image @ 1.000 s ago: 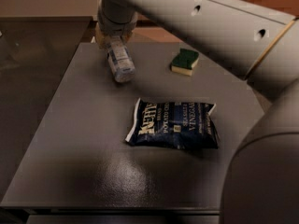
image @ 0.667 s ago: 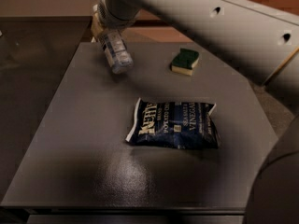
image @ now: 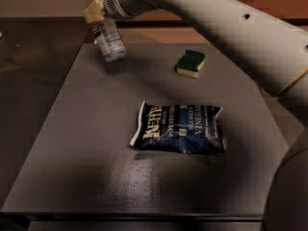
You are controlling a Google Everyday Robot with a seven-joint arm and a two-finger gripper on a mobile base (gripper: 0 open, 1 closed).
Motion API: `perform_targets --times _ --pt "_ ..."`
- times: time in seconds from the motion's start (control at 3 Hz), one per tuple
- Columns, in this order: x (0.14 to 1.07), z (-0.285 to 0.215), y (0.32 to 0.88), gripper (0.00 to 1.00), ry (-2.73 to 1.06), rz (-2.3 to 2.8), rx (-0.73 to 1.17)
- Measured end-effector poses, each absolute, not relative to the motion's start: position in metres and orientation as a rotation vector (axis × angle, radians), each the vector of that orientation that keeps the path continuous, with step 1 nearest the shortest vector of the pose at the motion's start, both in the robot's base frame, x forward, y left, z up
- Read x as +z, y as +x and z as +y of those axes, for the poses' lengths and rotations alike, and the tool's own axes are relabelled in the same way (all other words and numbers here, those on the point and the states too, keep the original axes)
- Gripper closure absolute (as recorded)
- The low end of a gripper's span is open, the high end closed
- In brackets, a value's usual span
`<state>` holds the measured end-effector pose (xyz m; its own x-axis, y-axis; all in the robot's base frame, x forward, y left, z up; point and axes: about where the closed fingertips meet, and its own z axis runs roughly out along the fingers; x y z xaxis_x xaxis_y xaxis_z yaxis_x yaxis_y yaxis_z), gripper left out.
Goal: Place blue plastic bottle upright
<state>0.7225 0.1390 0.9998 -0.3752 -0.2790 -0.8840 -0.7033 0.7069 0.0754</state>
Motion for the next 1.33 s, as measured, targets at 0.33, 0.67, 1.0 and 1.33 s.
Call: perform_targets --times 0.33,0.67,1.0,1.33 --pt "1.007 0.146 0.723 1.00 -0.811 1.841 0.640" --pt "1.010 0.148 0.719 1.00 -0.846 1.743 0.671" --pt "1.011 0.149 0.709 1.00 -0.895 1.654 0.672" --pt "1.010 0.149 0.710 1.00 -0.894 1.655 0.672"
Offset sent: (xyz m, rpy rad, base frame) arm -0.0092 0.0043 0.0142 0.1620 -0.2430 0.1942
